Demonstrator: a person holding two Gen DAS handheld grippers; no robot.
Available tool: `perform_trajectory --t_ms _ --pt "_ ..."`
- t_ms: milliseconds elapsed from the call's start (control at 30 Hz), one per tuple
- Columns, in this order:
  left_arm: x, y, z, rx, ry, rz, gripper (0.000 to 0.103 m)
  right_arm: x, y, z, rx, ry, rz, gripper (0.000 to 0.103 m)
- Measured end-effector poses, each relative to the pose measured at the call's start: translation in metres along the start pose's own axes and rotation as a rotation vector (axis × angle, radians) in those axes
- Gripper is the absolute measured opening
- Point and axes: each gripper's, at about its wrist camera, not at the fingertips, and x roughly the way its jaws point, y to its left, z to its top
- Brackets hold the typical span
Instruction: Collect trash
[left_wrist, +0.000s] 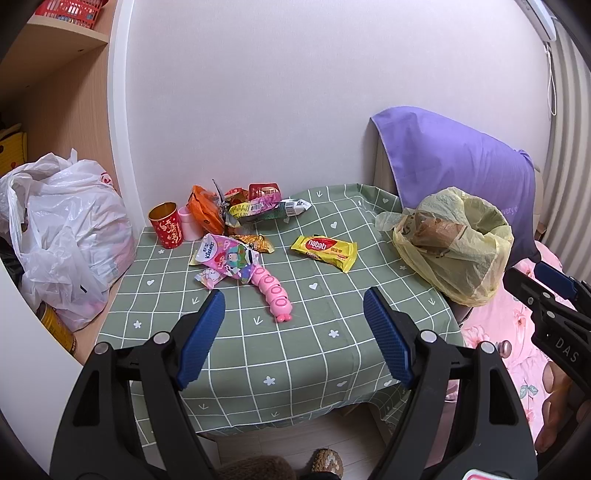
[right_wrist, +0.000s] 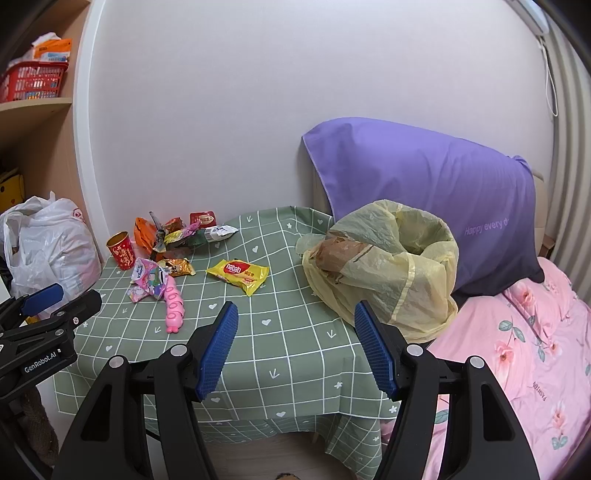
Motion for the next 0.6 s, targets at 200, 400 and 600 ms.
perform_trajectory --t_ms 200,400,600 --pt "-0.001 -0.001 0.002 -0.003 -0.012 0.001 0.074 0.0 0.0 0.0 0.0 0.0 0.0 0.062" --pt "0.008 0.006 0.007 -0.018 -0.012 0.007 0.074 0.009 -0.003 0.004 -0.003 0.011 0.008 0.062" --pt "0.032 0.02 0.012 -0.041 0.006 0.015 0.074 0.041 -0.002 0.01 -0.018 0.051 0.036 0.062"
